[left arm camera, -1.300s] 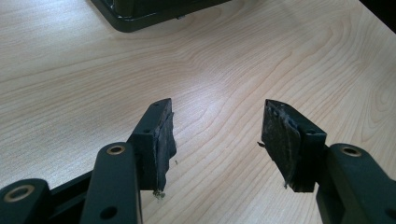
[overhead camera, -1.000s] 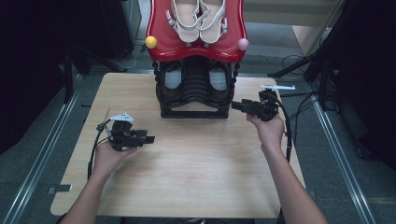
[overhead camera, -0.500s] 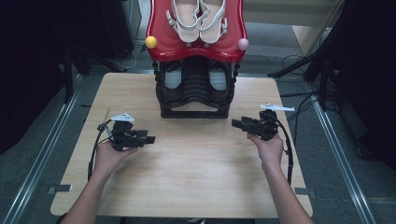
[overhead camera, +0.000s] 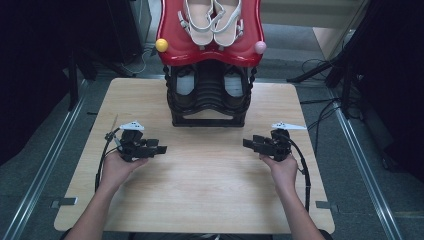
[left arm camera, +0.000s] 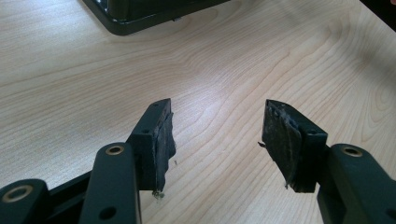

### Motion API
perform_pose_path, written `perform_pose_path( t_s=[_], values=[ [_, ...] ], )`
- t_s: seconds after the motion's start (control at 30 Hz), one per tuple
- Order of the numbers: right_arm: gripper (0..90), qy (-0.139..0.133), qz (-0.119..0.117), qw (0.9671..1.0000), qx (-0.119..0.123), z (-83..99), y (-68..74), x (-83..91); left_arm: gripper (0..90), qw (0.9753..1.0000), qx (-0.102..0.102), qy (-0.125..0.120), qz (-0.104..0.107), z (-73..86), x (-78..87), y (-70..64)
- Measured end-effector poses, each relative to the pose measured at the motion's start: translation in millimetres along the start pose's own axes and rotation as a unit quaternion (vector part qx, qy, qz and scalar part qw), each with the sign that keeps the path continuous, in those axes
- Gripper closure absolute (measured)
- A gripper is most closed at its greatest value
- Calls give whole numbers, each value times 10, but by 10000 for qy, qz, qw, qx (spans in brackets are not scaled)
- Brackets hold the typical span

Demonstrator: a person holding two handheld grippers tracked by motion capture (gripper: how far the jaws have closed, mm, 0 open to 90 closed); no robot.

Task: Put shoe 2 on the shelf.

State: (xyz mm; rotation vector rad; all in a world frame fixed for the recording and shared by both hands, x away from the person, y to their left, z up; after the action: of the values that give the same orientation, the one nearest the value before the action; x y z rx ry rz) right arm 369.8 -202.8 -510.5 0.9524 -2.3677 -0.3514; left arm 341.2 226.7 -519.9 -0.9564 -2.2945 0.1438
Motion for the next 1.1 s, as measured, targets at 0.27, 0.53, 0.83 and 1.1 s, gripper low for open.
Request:
perform_pose_path(
  t_s=[0.27, 0.53, 0.83, 1.1],
  values=[
    [394, 53, 77, 9999, 54, 77, -19, -2, 427, 9999, -49, 112, 47, -11, -37, -33],
    [397, 207, 160, 9996, 115, 126, -9, -53, 421, 9999, -34, 137, 63, -11, -57, -36],
    [404, 245, 133, 9995, 126, 126, 18, -59, 415, 9998, -32, 165, 76, -8, -76, -47],
    [394, 307, 109, 9994, 127, 148, 9, -86, 411, 9997, -42, 208, 115, -2, -98, -60]
  ],
)
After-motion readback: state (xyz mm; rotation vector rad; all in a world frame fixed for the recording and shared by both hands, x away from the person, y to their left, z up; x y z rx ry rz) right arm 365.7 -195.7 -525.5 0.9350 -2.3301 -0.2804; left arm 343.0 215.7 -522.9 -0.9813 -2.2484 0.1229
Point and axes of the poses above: each handheld gripper's, and its own axes: x roughly backward along the jaws, z roughly out of its underside, y roughly to its left, the point moved 2 cm from there along -x, roughly forward along the jaws, and after that the axes turned 9 degrees about -y, right-handed, at the moved point
